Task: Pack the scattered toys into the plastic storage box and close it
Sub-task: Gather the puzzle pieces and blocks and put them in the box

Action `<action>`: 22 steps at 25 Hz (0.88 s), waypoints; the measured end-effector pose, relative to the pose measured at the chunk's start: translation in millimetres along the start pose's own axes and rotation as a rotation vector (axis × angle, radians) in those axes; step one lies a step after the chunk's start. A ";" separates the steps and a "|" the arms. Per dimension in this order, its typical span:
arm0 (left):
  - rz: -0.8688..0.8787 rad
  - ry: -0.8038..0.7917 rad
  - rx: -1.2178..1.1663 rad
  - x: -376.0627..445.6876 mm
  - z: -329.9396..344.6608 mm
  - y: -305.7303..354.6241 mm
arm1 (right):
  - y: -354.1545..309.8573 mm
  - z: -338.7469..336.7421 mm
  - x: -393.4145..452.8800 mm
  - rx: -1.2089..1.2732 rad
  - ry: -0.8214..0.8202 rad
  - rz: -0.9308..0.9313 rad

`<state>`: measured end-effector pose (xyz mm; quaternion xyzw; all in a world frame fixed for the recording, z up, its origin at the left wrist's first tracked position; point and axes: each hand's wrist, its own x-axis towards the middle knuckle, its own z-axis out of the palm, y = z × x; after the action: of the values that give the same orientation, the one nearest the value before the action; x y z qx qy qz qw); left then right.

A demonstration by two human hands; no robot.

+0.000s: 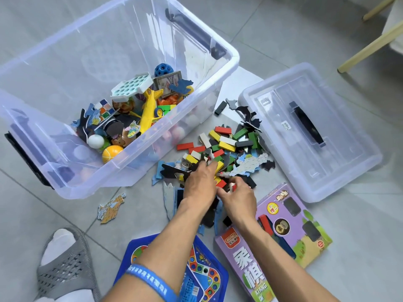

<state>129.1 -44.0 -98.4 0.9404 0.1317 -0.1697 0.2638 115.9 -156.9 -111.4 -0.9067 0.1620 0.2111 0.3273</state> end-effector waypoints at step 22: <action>-0.464 -0.066 -2.031 -90.3 -61.2 -12.5 | -9.4 -34.2 -35.1 0.986 -0.289 0.315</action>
<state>58.1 -14.8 -19.8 0.2223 0.3826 -0.0513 0.8953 99.3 -167.1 -65.4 -0.5717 0.3295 0.2791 0.6976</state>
